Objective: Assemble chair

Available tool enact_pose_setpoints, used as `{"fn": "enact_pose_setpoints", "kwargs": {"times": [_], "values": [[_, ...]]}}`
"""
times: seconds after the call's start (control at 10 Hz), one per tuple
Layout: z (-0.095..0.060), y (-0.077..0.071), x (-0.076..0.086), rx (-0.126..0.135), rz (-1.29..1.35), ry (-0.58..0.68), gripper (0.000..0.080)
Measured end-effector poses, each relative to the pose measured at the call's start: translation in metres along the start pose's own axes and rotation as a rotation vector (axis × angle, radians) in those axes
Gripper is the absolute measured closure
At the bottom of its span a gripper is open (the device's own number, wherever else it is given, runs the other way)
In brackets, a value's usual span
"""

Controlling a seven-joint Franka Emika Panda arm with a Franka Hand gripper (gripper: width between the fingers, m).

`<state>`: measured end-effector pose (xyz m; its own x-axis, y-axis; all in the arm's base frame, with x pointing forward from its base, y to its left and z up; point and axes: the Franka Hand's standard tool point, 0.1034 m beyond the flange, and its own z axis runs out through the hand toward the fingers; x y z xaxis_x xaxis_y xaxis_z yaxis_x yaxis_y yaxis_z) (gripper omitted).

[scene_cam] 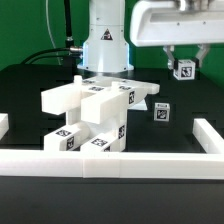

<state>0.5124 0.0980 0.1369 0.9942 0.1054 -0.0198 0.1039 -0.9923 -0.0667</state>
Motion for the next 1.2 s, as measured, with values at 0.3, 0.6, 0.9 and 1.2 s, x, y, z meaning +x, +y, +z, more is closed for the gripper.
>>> {"fn": "enact_pose_setpoints", "kwargs": {"times": [0.3, 0.6, 0.9, 1.2], "values": [[-0.014, 0.012, 0.018, -0.009, -0.047, -0.028, 0.0515], [-0.014, 0.014, 0.018, -0.010, -0.051, -0.030, 0.0515], [-0.039, 0.062, 0.042, -0.031, -0.200, -0.005, 0.0514], [-0.036, 0.059, 0.040, -0.030, -0.188, -0.011, 0.0514]]}}
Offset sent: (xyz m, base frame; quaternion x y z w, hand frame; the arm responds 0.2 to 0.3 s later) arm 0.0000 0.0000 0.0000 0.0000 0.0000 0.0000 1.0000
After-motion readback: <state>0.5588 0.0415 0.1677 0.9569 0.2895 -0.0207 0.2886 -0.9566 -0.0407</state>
